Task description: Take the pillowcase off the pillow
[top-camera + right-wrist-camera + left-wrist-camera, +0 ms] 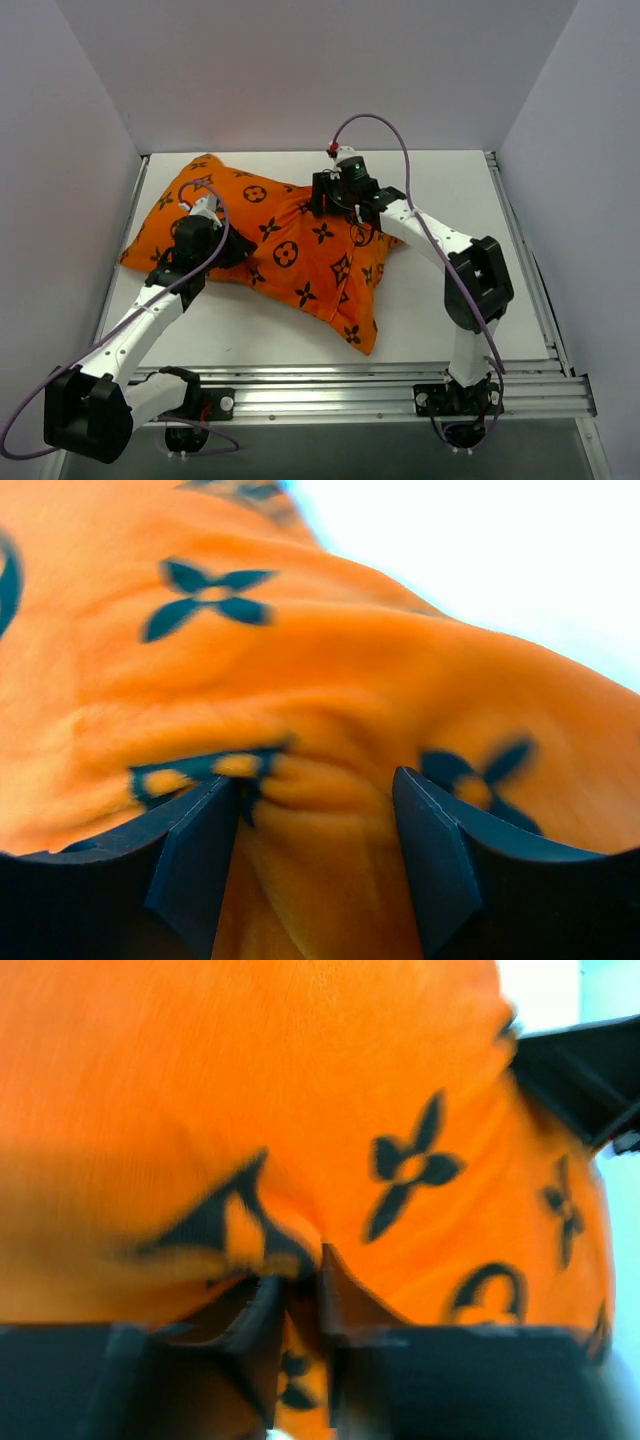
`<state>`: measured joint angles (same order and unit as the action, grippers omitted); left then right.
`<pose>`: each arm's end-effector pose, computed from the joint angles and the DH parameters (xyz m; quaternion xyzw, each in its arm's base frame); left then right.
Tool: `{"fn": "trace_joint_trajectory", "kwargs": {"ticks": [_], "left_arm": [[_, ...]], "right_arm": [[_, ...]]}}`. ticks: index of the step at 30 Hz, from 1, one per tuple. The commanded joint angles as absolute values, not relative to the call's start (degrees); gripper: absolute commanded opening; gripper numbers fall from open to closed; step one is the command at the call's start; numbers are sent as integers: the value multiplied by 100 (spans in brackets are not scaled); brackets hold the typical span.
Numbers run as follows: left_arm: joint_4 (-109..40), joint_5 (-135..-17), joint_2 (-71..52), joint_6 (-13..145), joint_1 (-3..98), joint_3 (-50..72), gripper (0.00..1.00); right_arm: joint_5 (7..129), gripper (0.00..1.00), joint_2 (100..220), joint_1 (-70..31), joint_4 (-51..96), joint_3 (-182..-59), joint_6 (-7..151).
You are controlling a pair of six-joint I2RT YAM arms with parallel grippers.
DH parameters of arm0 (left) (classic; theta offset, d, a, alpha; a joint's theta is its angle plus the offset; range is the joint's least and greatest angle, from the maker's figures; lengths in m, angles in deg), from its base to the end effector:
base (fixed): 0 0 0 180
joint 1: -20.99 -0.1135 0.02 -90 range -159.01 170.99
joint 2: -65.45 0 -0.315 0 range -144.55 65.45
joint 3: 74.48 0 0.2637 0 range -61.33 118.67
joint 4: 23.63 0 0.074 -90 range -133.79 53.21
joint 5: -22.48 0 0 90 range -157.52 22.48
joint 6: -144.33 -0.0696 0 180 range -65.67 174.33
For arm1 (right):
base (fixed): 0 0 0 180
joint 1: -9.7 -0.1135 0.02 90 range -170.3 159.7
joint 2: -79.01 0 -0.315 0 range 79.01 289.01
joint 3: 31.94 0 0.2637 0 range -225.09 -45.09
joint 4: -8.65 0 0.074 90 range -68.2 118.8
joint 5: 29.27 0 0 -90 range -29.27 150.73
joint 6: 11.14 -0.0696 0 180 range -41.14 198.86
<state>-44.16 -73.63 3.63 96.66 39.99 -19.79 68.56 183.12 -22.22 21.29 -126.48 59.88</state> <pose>0.2432 -0.0916 0.2920 -0.1457 0.8423 -0.3028 0.4213 0.4102 0.2667 0.3211 -0.1311 0.8186 0.2903 0.4780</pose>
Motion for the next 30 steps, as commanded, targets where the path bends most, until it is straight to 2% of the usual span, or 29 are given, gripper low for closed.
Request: {"fn": "trace_joint_trajectory", "kwargs": {"ticks": [1,3,4,6,7,9,16,23,30], "left_arm": [[-5232,-7499,-2,8916,3567,-1257,30],[-5688,-7429,-204,8599,3628,-589,41],[-5822,-7359,-205,8336,3672,-387,54],[-6260,-7210,-144,8010,3881,53,69],[-6411,-6983,-100,7930,3987,176,80],[-6831,-6788,76,7763,4207,467,87],[-7098,-6050,173,7850,5507,1003,90],[-7001,-5119,-1300,7490,7045,2092,91],[-7150,-4661,-2788,7174,7486,3384,91]], "right_arm": [[6592,57,18772,-2107,2118,-13619,6277],[6548,58,18729,-2080,2371,-13868,6286],[6452,59,18529,-2071,2417,-13913,6286],[6328,65,18238,-2001,2540,-13800,6234],[6302,67,17871,-1966,2575,-13573,6190],[6293,73,17465,-1808,2663,-13256,6014],[6301,73,15621,-1316,2875,-11586,5592],[6986,74,14713,-841,2674,-10205,5478],[7250,74,14449,-569,2514,-9677,5425]]}}
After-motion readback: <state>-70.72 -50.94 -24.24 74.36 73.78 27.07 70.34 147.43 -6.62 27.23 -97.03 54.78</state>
